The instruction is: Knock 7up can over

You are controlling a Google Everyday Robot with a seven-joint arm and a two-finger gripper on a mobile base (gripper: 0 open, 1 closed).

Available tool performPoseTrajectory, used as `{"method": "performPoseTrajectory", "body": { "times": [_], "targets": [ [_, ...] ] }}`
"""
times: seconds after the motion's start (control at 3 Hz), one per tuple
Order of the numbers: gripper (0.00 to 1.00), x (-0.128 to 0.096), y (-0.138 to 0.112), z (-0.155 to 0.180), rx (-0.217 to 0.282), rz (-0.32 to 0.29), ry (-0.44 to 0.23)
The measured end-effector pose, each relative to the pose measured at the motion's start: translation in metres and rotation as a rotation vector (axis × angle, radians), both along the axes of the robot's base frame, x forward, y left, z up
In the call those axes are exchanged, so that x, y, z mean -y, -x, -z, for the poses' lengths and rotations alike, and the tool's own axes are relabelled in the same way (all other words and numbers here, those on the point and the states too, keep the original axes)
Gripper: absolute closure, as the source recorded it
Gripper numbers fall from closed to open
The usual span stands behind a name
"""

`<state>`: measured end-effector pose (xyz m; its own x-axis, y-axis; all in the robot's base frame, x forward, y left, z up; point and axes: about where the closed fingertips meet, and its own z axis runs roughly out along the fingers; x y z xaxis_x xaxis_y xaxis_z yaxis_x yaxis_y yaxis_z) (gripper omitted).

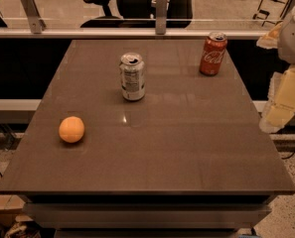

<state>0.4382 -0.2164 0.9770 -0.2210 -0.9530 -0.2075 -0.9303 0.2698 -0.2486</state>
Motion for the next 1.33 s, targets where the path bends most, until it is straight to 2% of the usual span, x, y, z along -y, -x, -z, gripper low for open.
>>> {"method": "performPoseTrajectory", "body": {
  "times": [0.33, 1.0, 1.33],
  "targets": [
    [0.00, 0.000, 0.000, 0.000, 0.000, 0.000, 0.000],
    [0.00, -0.006, -0.005, -0.006, 0.095, 0.063, -0.025],
    [0.00, -0.013, -0.016, -0.005, 0.149, 0.080, -0.078]
  ]
}}
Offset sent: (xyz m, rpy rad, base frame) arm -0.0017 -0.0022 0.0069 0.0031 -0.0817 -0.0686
